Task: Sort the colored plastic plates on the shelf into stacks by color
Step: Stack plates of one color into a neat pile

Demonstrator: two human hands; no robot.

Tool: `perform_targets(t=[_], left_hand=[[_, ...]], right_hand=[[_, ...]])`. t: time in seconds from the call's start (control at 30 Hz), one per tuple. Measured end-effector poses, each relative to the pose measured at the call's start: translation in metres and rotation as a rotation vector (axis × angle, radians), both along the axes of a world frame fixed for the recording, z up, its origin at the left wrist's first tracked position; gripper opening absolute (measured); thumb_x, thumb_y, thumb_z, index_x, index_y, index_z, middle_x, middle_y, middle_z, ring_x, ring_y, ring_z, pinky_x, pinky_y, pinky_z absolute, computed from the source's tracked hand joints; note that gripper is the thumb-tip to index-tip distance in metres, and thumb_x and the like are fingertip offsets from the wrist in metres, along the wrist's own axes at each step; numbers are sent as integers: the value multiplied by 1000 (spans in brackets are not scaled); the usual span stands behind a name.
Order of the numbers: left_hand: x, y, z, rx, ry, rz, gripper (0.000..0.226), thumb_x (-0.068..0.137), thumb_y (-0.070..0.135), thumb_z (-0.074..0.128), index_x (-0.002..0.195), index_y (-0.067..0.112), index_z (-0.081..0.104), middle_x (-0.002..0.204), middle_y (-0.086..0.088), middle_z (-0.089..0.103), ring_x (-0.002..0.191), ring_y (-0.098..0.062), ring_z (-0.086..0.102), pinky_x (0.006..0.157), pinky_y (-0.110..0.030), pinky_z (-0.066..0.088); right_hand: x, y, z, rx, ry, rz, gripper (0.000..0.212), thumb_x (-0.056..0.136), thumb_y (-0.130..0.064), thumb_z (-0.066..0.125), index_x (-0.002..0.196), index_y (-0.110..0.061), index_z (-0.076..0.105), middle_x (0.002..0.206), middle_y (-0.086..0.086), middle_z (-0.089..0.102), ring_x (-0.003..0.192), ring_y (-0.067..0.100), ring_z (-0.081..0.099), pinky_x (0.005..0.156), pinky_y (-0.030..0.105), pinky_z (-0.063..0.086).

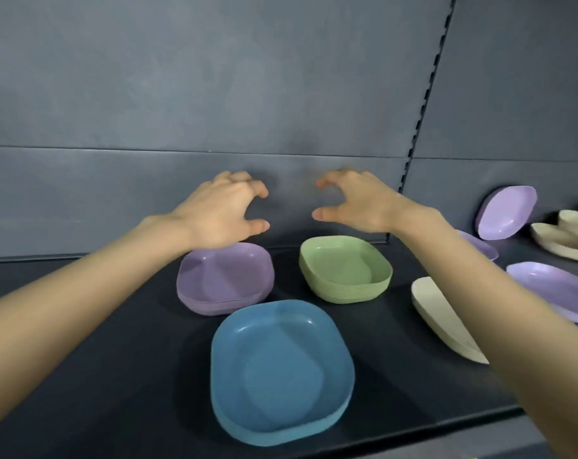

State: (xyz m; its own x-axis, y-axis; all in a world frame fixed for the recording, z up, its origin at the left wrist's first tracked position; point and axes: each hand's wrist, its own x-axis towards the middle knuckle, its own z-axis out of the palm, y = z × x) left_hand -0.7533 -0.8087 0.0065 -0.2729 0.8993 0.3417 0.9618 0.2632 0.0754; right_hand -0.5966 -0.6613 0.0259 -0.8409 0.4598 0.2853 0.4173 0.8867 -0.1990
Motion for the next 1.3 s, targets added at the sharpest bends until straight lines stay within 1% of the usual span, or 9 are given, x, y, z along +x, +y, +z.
perform_targets(t=[0.17,0.3,0.43,0.53,0.6,0.87,1.03,1.13,1.3], left_hand=[[80,30,18,122,34,-68,50,87,39,59,132,21,47,134,-2,48,129,-24,36,107,-41,31],[162,51,13,153,1,-79,51,87,41,58,134,23,45,133,-2,48,129,-23,36,107,-42,31],[237,75,-6,150,-66,-106,50,87,41,58,133,26,44,127,2,49,125,-20,38,104,-39,33],[281,95,-20,141,-120,-131,49,86,40,60,131,26,46,126,4,51,122,-19,42,102,-37,35],[300,111,-26,122,-126,-136,49,86,40,60,131,26,46,126,4,51,122,-19,42,101,-36,36],[336,191,-24,29,-96,-200,48,88,40,58,131,26,43,128,5,50,121,-18,41,100,-37,37],[334,251,-35,-78,-126,-216,54,86,44,59,134,30,39,128,7,47,121,-16,39,98,-34,37],[325,282,-38,-135,-136,-201,59,84,46,61,136,29,38,127,6,47,121,-17,40,98,-37,39],[309,331,-45,-226,-187,-239,65,81,46,66,137,25,39,130,3,49,118,-14,43,96,-28,38]], right_hand=[[99,24,11,56,89,-85,51,87,-34,63,133,-17,47,139,4,42,131,24,36,100,26,30],[185,43,8,95,70,-127,50,89,-33,61,133,-15,47,137,7,42,130,27,36,103,32,32],[262,64,-6,85,38,-165,48,91,-32,57,135,-16,45,139,3,40,130,23,34,98,31,33],[304,80,-16,56,8,-184,41,90,-30,58,128,-17,51,132,2,46,123,24,42,92,32,38],[323,94,-20,47,-4,-179,40,89,-28,59,127,-16,52,132,3,48,120,24,45,93,34,40],[363,165,-31,38,-5,-207,46,89,-30,59,132,-16,48,136,4,46,119,25,44,97,33,38],[360,217,-42,47,-18,-177,47,90,-30,60,133,-16,47,137,2,45,123,25,42,99,35,38],[347,251,-46,37,-30,-140,47,89,-30,60,132,-17,47,136,2,45,122,25,42,99,36,39],[320,308,-52,38,-25,-93,50,88,-32,61,133,-17,46,134,2,47,118,23,43,95,38,42]])
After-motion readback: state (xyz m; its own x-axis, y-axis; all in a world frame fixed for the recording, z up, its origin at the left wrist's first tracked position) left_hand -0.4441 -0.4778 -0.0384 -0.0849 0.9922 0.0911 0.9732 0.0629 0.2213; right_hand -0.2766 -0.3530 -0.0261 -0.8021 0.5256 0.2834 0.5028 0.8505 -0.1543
